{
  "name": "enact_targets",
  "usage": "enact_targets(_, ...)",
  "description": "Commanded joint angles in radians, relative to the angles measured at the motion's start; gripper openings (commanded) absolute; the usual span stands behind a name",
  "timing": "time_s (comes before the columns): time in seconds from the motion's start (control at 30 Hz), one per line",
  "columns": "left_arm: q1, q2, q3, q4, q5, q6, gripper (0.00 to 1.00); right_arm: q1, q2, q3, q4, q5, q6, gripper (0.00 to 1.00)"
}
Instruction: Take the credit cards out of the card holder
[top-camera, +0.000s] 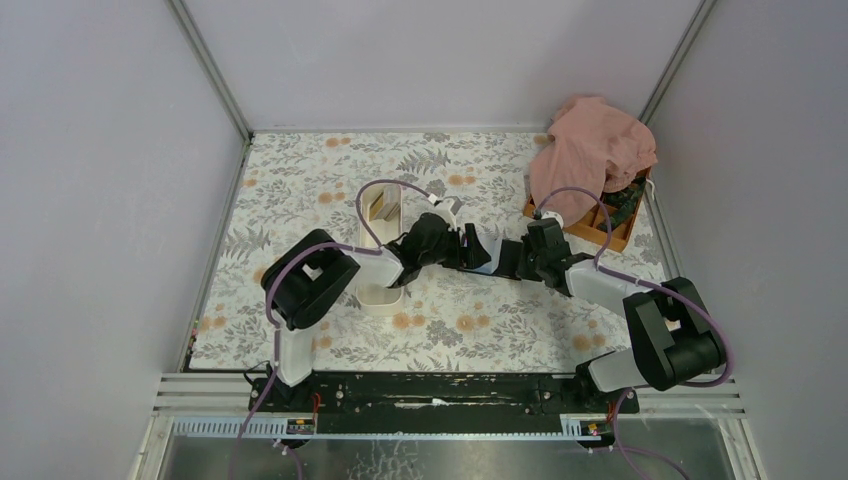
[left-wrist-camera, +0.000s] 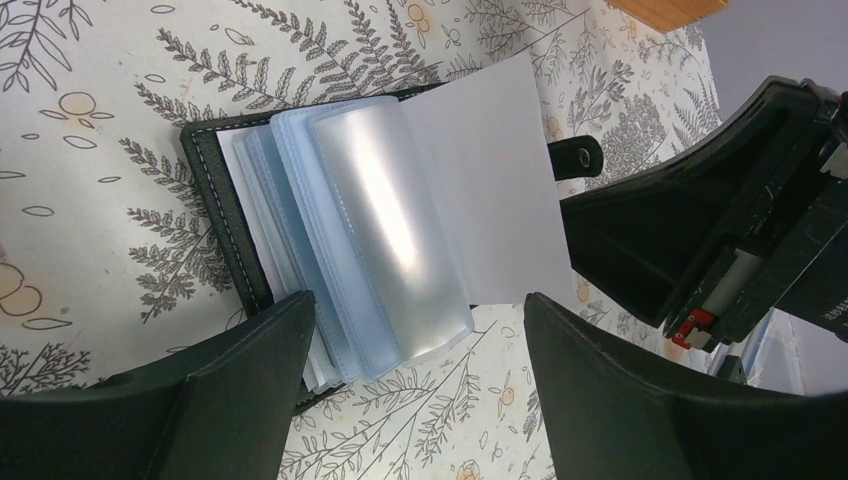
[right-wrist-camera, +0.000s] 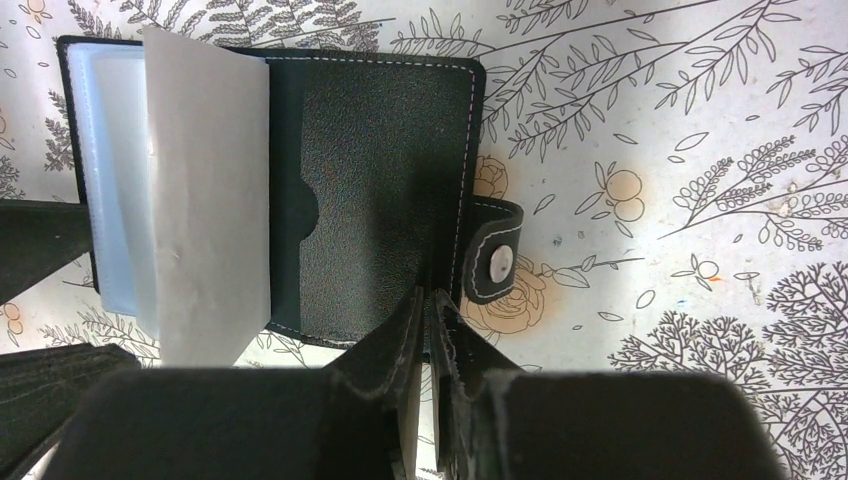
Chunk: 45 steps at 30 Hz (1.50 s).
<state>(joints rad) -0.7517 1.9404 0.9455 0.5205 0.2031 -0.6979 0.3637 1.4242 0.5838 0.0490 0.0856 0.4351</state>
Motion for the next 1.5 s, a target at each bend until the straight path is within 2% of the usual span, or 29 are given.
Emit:
enact_targets(0.0, -0.011, 0.031, 0.037, 0.015, 0.032, -0.019, 0.84, -0.001, 0.011, -0.014, 0.033, -0.032, 0.017, 0.12)
enact_targets(0.93, -0.106, 0.086, 0.211, 0.025, 0.031, -0.076, 0.84, -0.001, -0.008, -0.041, 0.061, -0.086, 0.033, 0.13)
enact_targets(1.17, -0.109, 0.091, 0.221, 0.012, 0.014, -0.062, 0.83, -0.001, -0.100, -0.052, 0.022, -0.055, 0.045, 0.13)
enact_targets(1.27, -0.109, 0.097, 0.223, 0.015, 0.016, -0.063, 0.84, -0.001, -0.197, -0.060, -0.031, -0.028, 0.054, 0.20)
enact_targets(1.4, -0.109, 0.093, 0.222, 0.026, 0.016, -0.067, 0.83, -0.001, -0.345, -0.065, -0.095, -0.002, 0.058, 0.35)
enact_targets(1.47, -0.109, 0.086, 0.221, 0.030, 0.018, -0.068, 0.84, -0.002, -0.398, -0.065, -0.106, 0.014, 0.056, 0.38)
